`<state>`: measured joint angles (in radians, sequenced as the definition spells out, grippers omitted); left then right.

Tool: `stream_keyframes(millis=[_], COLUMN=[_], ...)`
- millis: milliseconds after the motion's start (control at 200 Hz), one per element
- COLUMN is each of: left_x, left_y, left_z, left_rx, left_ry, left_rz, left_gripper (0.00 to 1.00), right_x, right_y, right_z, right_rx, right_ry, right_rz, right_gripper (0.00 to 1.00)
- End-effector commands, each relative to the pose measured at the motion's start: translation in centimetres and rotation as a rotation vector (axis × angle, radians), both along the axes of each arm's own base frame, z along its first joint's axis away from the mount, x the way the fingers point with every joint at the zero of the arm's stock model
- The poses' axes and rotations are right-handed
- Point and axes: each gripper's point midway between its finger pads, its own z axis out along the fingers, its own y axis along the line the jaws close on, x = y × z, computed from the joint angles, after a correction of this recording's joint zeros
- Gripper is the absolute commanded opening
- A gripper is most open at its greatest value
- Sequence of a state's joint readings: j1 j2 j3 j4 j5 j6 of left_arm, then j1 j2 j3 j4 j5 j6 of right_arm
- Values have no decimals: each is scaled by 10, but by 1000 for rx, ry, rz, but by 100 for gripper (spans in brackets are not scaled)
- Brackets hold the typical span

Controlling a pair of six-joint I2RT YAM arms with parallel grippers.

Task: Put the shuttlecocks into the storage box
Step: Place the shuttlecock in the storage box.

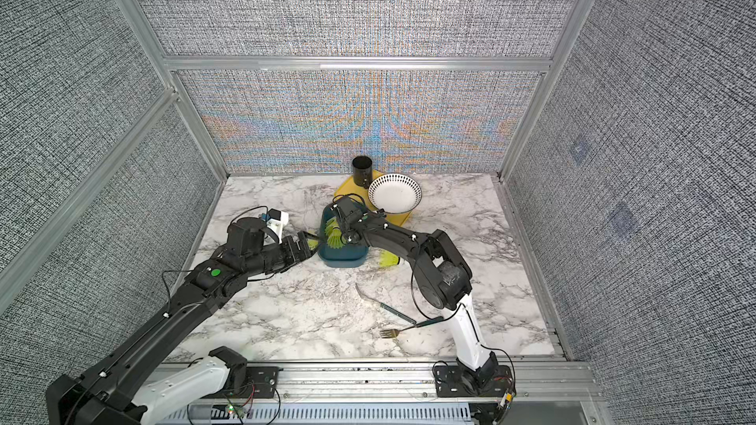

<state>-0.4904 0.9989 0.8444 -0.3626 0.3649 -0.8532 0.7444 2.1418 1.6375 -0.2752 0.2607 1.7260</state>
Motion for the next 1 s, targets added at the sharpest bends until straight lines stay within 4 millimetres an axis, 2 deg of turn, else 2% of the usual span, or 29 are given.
stream_keyframes(millis=[0,165,290,410,460,601,716,996], left_x=[1,-1,0,1,1,0,0,-2], left_y=[4,4,2,0,0,-1,1,3], left_z=[0,-2,-2,-2,-1,-1,-1,-3], left_rx=[10,8,4,-2,-4,-6,-5,5], left_ry=[-11,-5,-3,-3,-3,-4,-6,-9], left_rz=[19,14,10,4,2,-3,3,12], left_gripper=[100,100,100,100,100,100,100,100], right_x=[2,-7,-10,-12,-11,-13,-14,-12], right_y=[3,-1,-4,-4,-4,-1,-2,-6], right_z=[10,11,12,12,12,2,-1,13], right_rx=[45,79,79,86,90,112,123,173], right_ry=[-26,-32,-31,-27,-28,-8,-12,-142], right_rz=[-16,-15,-10,-7,-5,9,15,42], right_gripper=[14,28,34,34,30,0,0,0])
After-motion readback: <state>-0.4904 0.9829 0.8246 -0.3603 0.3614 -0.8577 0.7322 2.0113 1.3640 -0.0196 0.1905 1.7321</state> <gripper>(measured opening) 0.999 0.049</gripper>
